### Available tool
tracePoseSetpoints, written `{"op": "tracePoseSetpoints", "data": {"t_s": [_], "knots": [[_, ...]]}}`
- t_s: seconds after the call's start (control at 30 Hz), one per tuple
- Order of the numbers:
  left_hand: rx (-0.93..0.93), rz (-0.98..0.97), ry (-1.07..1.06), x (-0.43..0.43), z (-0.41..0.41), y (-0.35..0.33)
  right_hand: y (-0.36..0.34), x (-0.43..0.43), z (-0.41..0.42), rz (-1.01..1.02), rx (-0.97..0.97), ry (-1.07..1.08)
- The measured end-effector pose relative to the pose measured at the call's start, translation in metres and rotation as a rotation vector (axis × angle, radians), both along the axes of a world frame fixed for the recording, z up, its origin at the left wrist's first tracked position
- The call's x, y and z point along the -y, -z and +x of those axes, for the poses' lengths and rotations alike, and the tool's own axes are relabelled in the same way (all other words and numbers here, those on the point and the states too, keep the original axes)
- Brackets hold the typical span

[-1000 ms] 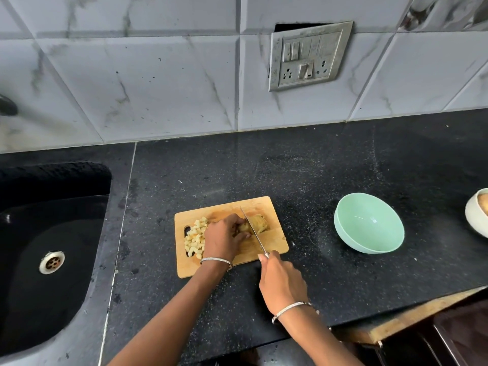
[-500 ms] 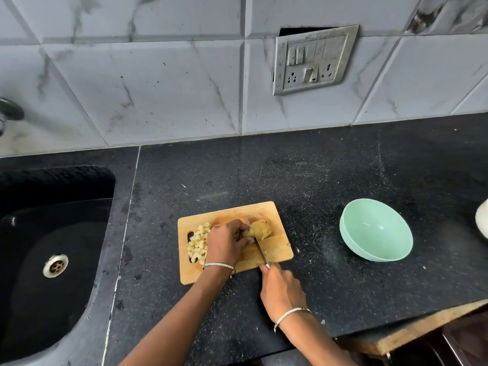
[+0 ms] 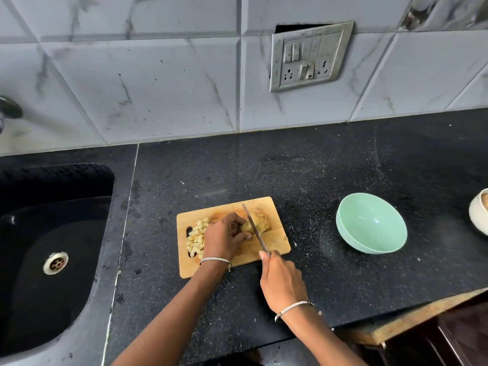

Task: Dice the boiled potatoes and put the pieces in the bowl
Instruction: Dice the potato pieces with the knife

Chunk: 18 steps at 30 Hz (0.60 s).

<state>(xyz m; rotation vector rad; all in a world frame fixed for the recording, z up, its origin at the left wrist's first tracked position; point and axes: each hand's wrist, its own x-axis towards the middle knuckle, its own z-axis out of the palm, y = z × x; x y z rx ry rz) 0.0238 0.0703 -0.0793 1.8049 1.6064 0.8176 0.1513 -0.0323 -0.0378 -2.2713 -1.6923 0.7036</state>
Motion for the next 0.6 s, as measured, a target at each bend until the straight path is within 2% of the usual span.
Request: {"op": "tracePoseSetpoints", "data": {"t_s": [0.33, 0.6], "knots": [[-0.020, -0.015, 0.024, -0.0028, -0.0006, 0.0020, 0.0067, -0.0013, 0.0011, 0.019, 0.036, -0.007], [-0.040, 0.048, 0.075, 0.0008, 0.0000, -0.0034, 0.0074, -0.0067, -0.0002, 0.014, 0.003, -0.014]]}}
